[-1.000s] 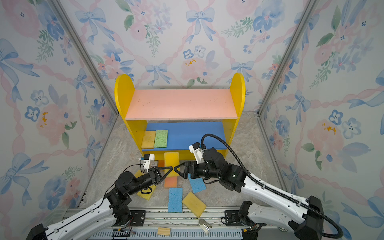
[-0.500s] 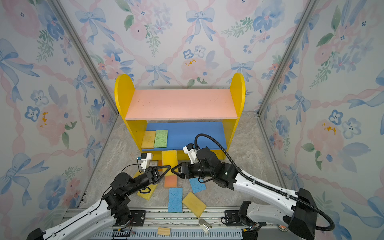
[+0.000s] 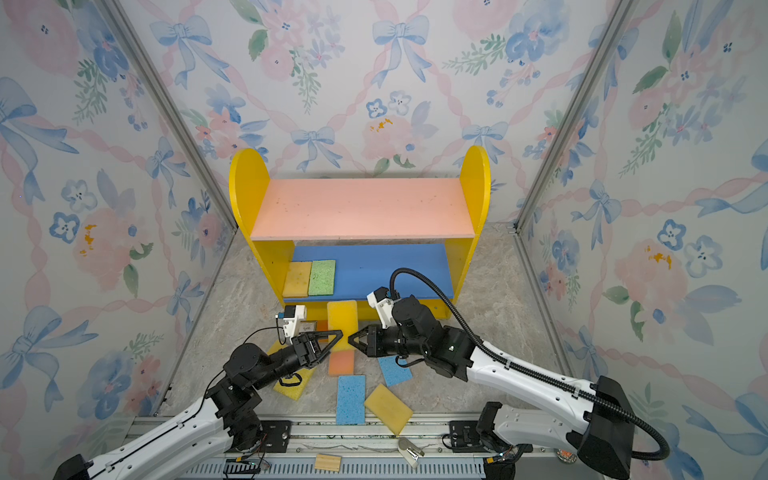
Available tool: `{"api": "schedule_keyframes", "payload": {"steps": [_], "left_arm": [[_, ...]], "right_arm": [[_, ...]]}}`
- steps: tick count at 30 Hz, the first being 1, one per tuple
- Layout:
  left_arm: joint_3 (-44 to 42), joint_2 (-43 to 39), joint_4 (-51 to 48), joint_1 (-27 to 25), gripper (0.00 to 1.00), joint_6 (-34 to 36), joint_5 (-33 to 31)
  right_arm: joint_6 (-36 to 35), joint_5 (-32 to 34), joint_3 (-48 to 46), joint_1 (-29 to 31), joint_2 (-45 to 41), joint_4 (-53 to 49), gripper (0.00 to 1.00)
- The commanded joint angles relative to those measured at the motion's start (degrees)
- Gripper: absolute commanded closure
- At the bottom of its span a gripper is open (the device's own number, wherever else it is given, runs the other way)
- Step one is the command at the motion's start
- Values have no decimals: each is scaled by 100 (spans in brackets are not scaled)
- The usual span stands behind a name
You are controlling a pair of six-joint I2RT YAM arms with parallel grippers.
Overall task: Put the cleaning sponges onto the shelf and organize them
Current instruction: 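Carry the yellow sponge with the right gripper onto the blue shelf, then lower the yellow sponge beside the green sponge and open the right gripper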
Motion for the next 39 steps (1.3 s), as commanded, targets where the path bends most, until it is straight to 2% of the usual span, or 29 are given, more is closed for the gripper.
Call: {"api": "schedule_keyframes", "payload": {"steps": [1, 4, 7, 11, 18, 24, 39], "left_arm": [[285, -252, -573, 202, 33, 346, 283], [673, -638, -2214, 358, 22, 1048, 76], [885, -888, -3537, 486, 21, 1523, -190], [811, -930, -4457, 534, 20, 1655, -639], [655, -678, -4654, 711, 2, 1728, -859], [674, -518, -4678, 830, 2, 1839, -736], [604, -672, -4852, 1022, 2, 2024, -523]], "right_arm": [[-83, 470, 313, -58, -151, -518, 82], [-221, 571, 555, -311, -153, -1093, 82], [-372, 520, 822, -630, -24, -1491, 82], [-704, 370, 1292, -948, 488, -1879, 82], [-1074, 225, 1992, -1270, 1416, -1868, 82], [-1000, -118, 2189, -1519, 2005, -1327, 81], [-1134, -573, 3225, -1801, 3414, -1295, 81]]}}
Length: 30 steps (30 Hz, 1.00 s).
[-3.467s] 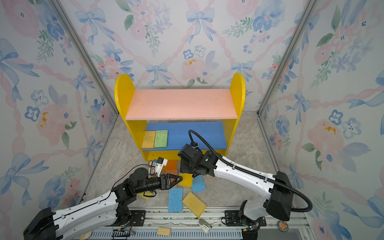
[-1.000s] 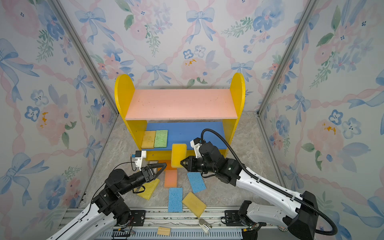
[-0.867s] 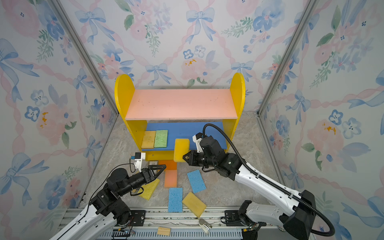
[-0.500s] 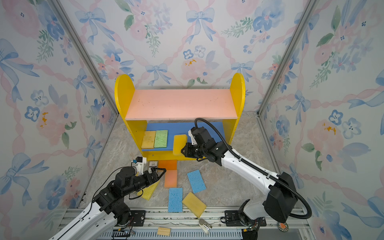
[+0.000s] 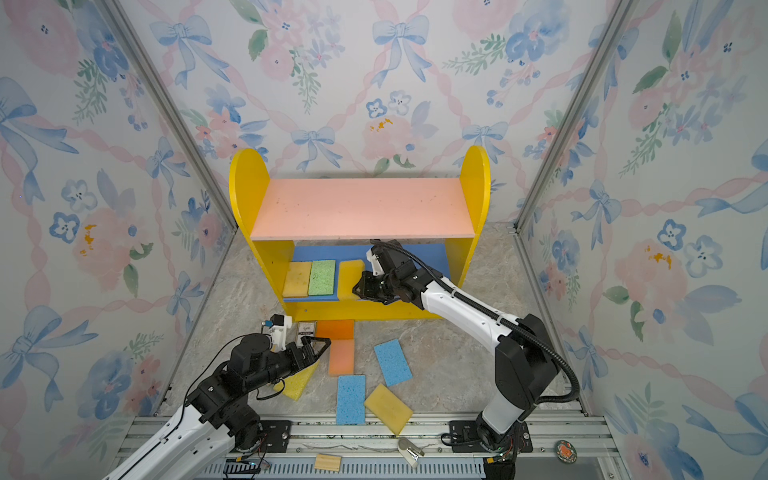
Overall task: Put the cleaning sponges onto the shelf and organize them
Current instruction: 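Lower the yellow sponge beside the green sponge and open the right gripper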
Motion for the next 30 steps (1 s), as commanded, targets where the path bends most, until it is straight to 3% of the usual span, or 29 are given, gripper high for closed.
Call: {"api": "schedule_keyframes", "payload": {"steps": [1, 17, 27, 30], "left_arm": [[-54, -35, -146, 86, 2, 236, 150], [-65, -109, -209, 309, 2, 309, 335], [-78, -131, -216, 348, 2, 283, 366], [-59, -130, -211, 356, 2, 283, 388]], "right_arm": [[-116, -177, 369, -74, 306, 1, 81], [-93, -290, 523, -241, 683, 51, 80], [-95, -350, 732, -259, 918, 15, 74], [-52, -389, 718, -255, 931, 47, 67]]}}
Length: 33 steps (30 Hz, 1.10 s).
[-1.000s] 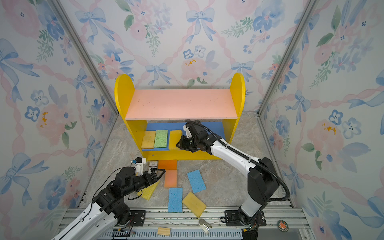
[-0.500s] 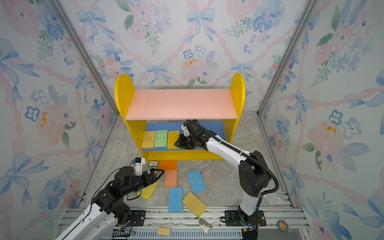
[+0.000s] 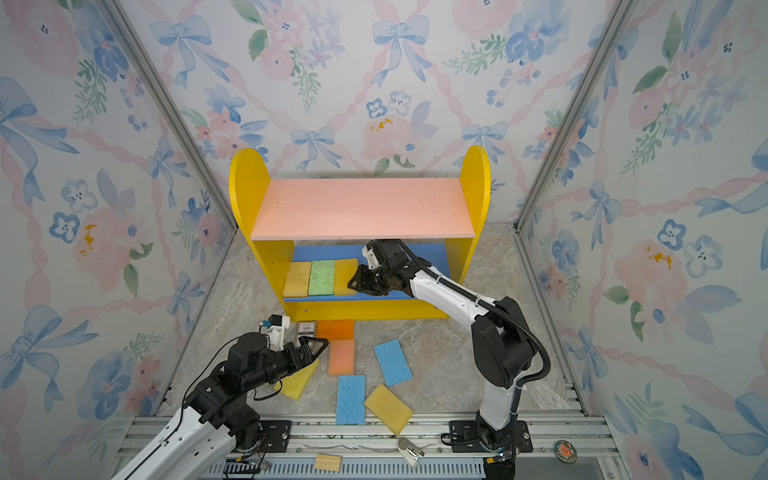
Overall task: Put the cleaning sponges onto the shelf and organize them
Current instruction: 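Lower the yellow sponge beside the green sponge and open the right gripper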
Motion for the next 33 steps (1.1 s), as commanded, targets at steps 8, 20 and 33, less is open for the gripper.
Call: {"api": "schedule_keyframes", "payload": {"steps": [8, 20, 33], "left_arm": [[-48, -56, -63, 72, 2, 98, 126], [-28, -63, -63, 149, 2, 88, 209], [-44, -202, -63, 171, 2, 44, 254]], "right_arm": [[-100, 124, -51, -82, -138, -109, 34], [-307, 351, -379, -82, -519, -388, 7], [-428, 235, 106, 182, -208, -430, 6]]}}
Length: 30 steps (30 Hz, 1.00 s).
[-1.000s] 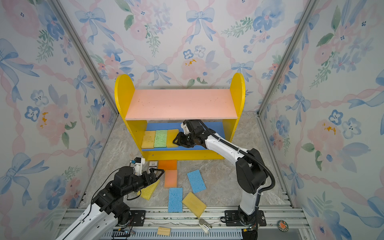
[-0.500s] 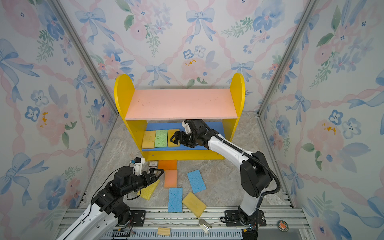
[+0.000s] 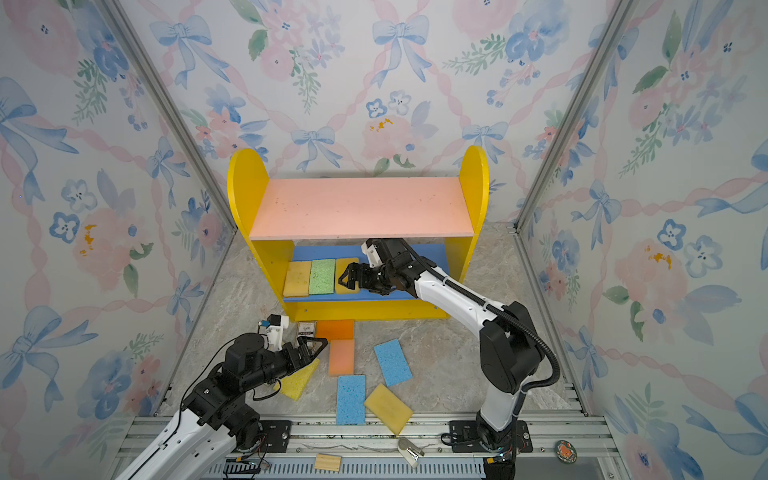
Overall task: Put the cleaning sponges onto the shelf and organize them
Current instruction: 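Lower the yellow sponge beside the green sponge and open the right gripper, then withdraw the right gripper from the shelf toward the floor sponges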
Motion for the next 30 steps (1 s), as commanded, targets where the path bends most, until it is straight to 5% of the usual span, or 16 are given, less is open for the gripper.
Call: {"api": "schedule_keyframes", "payload": {"steps": [1, 19, 30], "left_arm": [[-45, -62, -52, 52, 2, 51, 66], [-106, -153, -56, 71, 2, 26, 83], [-71, -115, -56, 90, 2, 86, 83]], "right_arm": [[9, 248, 143, 140, 79, -358, 6], [-37, 11, 7, 232, 33, -58, 5], [-456, 880, -643, 315, -884, 279, 1]]}}
